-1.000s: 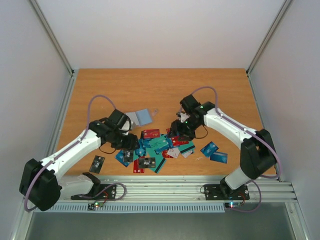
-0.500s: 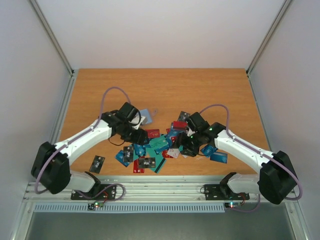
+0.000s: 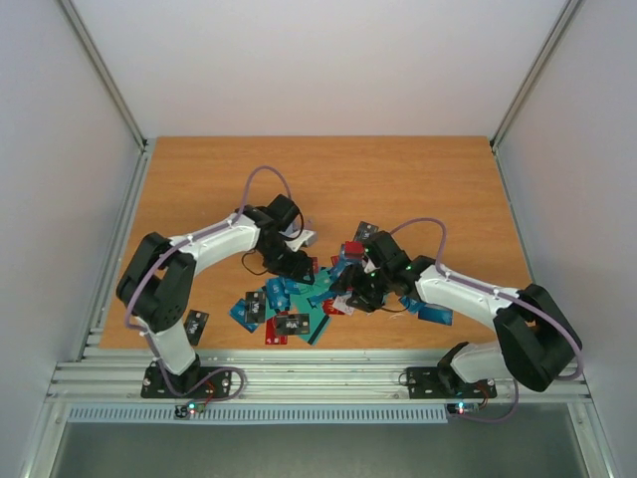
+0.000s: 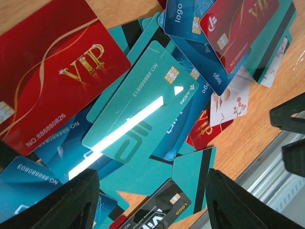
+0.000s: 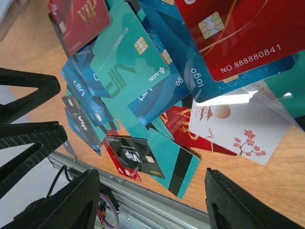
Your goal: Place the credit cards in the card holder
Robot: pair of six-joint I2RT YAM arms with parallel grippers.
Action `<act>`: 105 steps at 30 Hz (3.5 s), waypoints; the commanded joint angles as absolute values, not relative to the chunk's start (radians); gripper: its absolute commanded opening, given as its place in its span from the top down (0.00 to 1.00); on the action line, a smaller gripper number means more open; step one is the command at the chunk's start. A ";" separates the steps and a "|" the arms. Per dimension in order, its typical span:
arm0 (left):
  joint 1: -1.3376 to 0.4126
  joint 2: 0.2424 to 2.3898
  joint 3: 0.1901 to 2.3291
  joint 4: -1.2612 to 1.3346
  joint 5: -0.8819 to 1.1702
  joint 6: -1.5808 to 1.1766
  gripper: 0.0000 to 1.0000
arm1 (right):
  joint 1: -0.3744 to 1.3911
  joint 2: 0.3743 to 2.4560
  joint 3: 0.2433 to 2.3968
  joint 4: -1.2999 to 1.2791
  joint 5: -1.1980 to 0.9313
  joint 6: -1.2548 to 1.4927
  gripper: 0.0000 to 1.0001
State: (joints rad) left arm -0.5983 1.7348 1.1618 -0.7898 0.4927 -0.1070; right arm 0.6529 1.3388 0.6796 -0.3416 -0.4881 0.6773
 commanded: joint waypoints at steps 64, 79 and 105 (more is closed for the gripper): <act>-0.687 1.737 0.955 -0.464 0.572 -0.263 0.45 | 0.661 1.527 0.566 0.049 -0.562 0.743 0.48; -0.689 1.700 0.895 -0.374 0.691 -0.323 0.48 | 0.661 1.522 0.530 0.057 -0.541 0.741 0.54; -0.689 1.713 0.964 -0.470 0.534 -0.296 0.58 | 0.660 1.524 0.485 0.077 -0.547 0.677 0.60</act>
